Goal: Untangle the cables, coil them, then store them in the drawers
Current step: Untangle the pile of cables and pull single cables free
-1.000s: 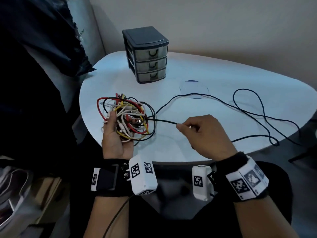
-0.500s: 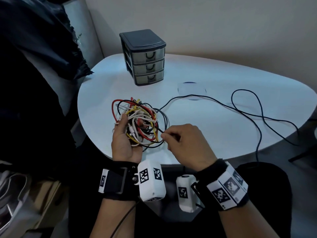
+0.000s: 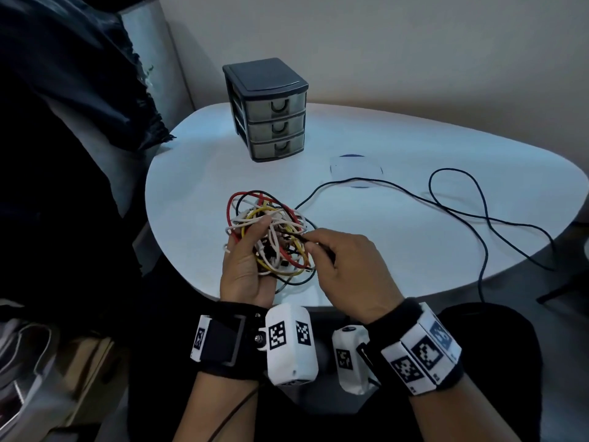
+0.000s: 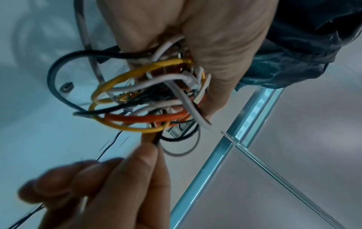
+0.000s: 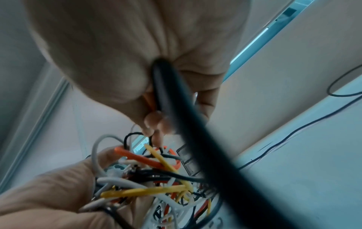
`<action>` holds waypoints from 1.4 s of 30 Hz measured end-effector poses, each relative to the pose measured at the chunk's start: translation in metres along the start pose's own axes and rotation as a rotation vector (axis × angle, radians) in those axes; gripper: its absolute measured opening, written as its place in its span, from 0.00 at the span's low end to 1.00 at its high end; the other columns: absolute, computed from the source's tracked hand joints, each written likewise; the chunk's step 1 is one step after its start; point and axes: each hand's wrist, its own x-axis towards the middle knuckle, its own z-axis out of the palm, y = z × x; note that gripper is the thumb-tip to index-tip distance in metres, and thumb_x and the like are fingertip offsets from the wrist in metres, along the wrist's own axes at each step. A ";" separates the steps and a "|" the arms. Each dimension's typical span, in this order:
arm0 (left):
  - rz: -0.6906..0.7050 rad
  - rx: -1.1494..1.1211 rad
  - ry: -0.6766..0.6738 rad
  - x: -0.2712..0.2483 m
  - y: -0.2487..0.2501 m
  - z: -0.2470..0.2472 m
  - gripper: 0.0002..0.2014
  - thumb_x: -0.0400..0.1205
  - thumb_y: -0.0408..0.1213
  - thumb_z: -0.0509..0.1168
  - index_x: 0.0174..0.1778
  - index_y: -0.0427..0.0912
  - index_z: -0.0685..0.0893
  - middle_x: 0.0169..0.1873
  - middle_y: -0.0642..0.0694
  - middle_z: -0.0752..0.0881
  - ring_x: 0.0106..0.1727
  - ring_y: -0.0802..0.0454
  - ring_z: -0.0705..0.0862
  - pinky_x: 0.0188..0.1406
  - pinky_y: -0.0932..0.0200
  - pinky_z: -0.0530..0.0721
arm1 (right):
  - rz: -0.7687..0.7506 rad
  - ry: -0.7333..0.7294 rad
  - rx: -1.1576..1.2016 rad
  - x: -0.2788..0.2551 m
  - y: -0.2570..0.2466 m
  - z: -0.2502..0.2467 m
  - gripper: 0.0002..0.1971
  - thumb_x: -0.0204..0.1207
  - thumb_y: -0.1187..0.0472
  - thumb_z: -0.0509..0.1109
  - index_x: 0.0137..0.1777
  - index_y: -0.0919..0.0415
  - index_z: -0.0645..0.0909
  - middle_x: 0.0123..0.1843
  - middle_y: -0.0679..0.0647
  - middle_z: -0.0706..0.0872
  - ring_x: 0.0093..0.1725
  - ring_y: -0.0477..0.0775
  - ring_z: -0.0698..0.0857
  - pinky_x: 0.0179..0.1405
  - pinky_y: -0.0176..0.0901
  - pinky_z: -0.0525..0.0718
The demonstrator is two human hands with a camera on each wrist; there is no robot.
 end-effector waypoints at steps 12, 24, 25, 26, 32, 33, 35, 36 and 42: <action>-0.031 0.079 -0.148 -0.010 0.001 0.001 0.38 0.68 0.41 0.81 0.71 0.28 0.77 0.60 0.32 0.85 0.56 0.41 0.87 0.51 0.51 0.88 | 0.049 0.149 0.237 0.002 -0.009 0.006 0.08 0.85 0.60 0.63 0.51 0.54 0.84 0.34 0.39 0.83 0.35 0.45 0.83 0.34 0.40 0.80; 0.031 0.018 0.095 0.001 0.004 0.003 0.22 0.82 0.27 0.65 0.74 0.36 0.77 0.66 0.29 0.84 0.66 0.33 0.84 0.66 0.34 0.82 | 0.091 0.525 0.620 0.012 -0.003 -0.042 0.08 0.82 0.61 0.63 0.45 0.53 0.83 0.28 0.49 0.84 0.32 0.52 0.85 0.31 0.44 0.82; 0.034 0.000 0.092 0.002 0.007 0.000 0.24 0.82 0.28 0.65 0.76 0.36 0.76 0.67 0.29 0.82 0.69 0.32 0.82 0.69 0.32 0.79 | 0.073 0.611 0.630 0.011 -0.001 -0.053 0.08 0.83 0.61 0.62 0.46 0.53 0.82 0.27 0.48 0.83 0.30 0.52 0.84 0.30 0.43 0.81; 0.037 -0.020 0.082 0.003 0.010 -0.003 0.26 0.80 0.30 0.66 0.77 0.37 0.75 0.69 0.29 0.81 0.71 0.31 0.81 0.71 0.30 0.77 | 0.048 0.694 0.631 0.011 0.002 -0.064 0.08 0.84 0.61 0.61 0.46 0.53 0.81 0.25 0.47 0.82 0.29 0.52 0.82 0.29 0.43 0.81; 0.074 -0.036 0.128 0.010 0.035 -0.022 0.27 0.83 0.37 0.63 0.80 0.38 0.72 0.74 0.34 0.79 0.71 0.38 0.81 0.44 0.56 0.90 | 0.224 0.740 0.370 0.019 0.056 -0.106 0.08 0.82 0.58 0.67 0.44 0.48 0.86 0.29 0.45 0.84 0.30 0.46 0.82 0.35 0.41 0.80; 0.079 -0.036 0.134 0.011 0.036 -0.025 0.28 0.82 0.38 0.64 0.80 0.39 0.72 0.74 0.35 0.79 0.70 0.39 0.81 0.45 0.56 0.90 | 0.299 0.589 0.286 0.018 0.065 -0.103 0.06 0.81 0.56 0.69 0.46 0.49 0.88 0.34 0.45 0.85 0.32 0.42 0.82 0.38 0.38 0.80; 0.084 -0.030 0.126 0.009 0.035 -0.025 0.30 0.80 0.39 0.67 0.80 0.39 0.72 0.75 0.35 0.78 0.72 0.38 0.80 0.60 0.46 0.87 | 0.417 0.287 0.102 0.012 0.076 -0.092 0.08 0.80 0.51 0.71 0.54 0.51 0.88 0.44 0.45 0.88 0.39 0.35 0.83 0.42 0.35 0.77; 0.083 -0.043 0.108 0.007 0.034 -0.025 0.32 0.78 0.39 0.69 0.80 0.39 0.71 0.75 0.33 0.77 0.73 0.35 0.79 0.68 0.38 0.82 | 0.452 0.199 0.047 0.008 0.077 -0.087 0.10 0.80 0.49 0.72 0.55 0.50 0.87 0.48 0.44 0.87 0.43 0.34 0.83 0.43 0.35 0.76; 0.089 -0.062 0.062 0.006 0.026 -0.018 0.38 0.72 0.40 0.75 0.80 0.39 0.72 0.75 0.31 0.77 0.76 0.32 0.75 0.77 0.32 0.70 | 0.564 0.141 0.012 -0.003 0.092 -0.093 0.11 0.77 0.45 0.73 0.49 0.52 0.88 0.46 0.40 0.88 0.51 0.47 0.87 0.43 0.37 0.76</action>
